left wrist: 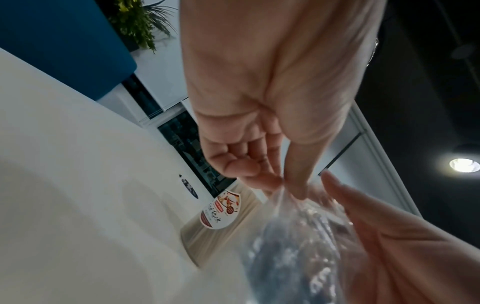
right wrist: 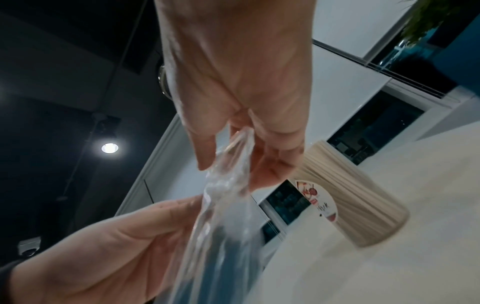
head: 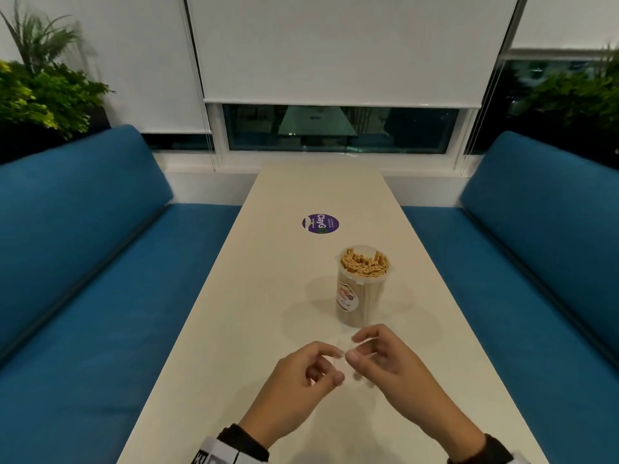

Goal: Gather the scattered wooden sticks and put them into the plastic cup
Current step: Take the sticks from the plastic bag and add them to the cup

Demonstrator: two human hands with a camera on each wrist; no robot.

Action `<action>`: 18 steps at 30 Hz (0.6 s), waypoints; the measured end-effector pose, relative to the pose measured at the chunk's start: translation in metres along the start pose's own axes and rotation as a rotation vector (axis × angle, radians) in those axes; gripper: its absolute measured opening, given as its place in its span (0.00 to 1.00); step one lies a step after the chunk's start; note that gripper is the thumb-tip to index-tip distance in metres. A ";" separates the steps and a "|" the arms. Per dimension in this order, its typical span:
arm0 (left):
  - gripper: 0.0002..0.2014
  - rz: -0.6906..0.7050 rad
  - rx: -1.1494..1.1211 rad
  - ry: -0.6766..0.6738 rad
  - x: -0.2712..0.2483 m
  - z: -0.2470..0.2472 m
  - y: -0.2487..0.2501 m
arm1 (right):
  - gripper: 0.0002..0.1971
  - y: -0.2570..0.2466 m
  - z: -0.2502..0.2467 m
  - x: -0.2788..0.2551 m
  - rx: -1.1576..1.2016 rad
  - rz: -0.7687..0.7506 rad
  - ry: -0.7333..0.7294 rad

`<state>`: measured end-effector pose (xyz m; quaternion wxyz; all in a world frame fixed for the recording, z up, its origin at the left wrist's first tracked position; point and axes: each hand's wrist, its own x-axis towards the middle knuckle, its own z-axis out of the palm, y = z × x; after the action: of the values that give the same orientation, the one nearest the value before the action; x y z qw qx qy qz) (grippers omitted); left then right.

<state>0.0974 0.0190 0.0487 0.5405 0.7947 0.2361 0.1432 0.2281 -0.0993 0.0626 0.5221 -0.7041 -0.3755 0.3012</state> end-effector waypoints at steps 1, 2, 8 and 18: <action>0.08 0.029 0.013 0.003 -0.001 0.001 0.002 | 0.17 -0.002 -0.001 0.000 -0.029 0.005 -0.013; 0.08 0.055 0.026 0.007 -0.002 0.002 0.004 | 0.16 -0.003 -0.002 0.001 -0.098 -0.004 -0.019; 0.09 -0.003 -0.063 -0.084 -0.006 0.000 0.006 | 0.08 -0.011 -0.003 0.008 -0.230 -0.196 0.094; 0.10 -0.087 -0.061 -0.153 -0.008 -0.019 0.009 | 0.18 -0.016 -0.015 0.013 -0.512 -0.310 0.228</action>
<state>0.0836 0.0268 0.0647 0.5868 0.7753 0.2242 0.0656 0.2441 -0.0932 0.0818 0.4063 -0.7762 -0.4809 0.0332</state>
